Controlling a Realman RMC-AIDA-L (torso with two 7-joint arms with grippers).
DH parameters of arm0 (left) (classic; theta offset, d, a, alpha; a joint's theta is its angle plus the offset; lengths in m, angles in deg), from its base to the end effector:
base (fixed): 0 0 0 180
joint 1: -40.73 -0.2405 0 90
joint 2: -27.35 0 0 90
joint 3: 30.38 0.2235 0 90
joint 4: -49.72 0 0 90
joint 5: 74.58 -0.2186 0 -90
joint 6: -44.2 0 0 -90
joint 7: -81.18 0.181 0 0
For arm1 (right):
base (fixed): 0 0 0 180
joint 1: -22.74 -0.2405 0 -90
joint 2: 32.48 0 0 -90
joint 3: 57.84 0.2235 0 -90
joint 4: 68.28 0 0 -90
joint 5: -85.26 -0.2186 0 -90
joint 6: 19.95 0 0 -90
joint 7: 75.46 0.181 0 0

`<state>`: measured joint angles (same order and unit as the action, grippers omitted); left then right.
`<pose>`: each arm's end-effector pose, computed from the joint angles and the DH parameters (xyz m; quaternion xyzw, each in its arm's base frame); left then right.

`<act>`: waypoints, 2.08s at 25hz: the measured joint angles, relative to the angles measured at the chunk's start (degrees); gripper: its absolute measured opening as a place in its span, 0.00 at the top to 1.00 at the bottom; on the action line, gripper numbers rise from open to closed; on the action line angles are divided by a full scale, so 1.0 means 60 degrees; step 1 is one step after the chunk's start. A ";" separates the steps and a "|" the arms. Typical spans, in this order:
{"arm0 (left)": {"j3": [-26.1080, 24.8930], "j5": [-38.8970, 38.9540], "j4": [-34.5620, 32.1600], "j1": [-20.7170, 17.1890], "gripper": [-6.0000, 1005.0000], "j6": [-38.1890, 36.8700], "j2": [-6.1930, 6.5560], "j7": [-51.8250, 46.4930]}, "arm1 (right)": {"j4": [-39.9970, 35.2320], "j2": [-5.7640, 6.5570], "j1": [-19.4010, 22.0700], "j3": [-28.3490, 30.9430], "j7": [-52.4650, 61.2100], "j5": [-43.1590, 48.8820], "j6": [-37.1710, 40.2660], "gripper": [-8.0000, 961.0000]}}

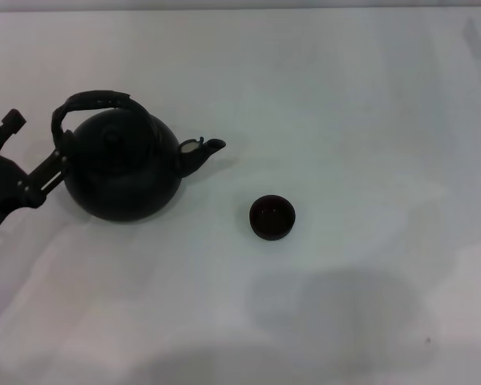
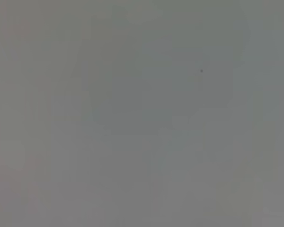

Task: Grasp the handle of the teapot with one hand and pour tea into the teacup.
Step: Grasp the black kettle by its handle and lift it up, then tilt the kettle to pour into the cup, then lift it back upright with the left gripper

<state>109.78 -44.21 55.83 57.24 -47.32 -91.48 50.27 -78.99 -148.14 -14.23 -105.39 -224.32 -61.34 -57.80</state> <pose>-0.3162 0.2555 -0.0156 -0.7785 -0.2393 -0.3728 0.4446 0.3307 0.4467 0.0530 -0.6514 0.3709 0.2492 0.6131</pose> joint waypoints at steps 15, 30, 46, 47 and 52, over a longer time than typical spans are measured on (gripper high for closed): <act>0.0034 0.0062 -0.0456 0.0207 0.12 0.1207 0.0002 0.0441 | -0.0011 -0.0006 0.0025 0.0000 0.0081 -0.0015 -0.0033 0.14; 0.0010 0.0077 -0.0710 0.0238 0.41 0.1460 -0.0038 0.1058 | -0.0036 -0.0002 0.0003 -0.0001 0.0100 -0.0014 -0.0036 0.14; -0.0123 0.0258 -0.1241 0.0640 0.86 0.1141 0.0046 0.2565 | 0.0024 -0.0021 0.0025 -0.0001 0.0100 -0.0014 -0.0033 0.14; -0.0127 0.0294 -0.1241 0.0767 0.86 0.1031 0.0053 0.2762 | 0.0028 -0.0025 0.0025 0.0000 0.0100 -0.0014 -0.0033 0.14; -0.0113 0.0315 -0.1230 0.1267 0.86 0.0726 0.0066 0.3417 | 0.0042 -0.0031 0.0027 -0.0001 0.0102 -0.0013 -0.0033 0.14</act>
<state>109.10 -42.32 48.45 64.84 -42.97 -91.08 70.77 -78.74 -148.32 -14.07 -105.39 -223.71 -61.42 -58.00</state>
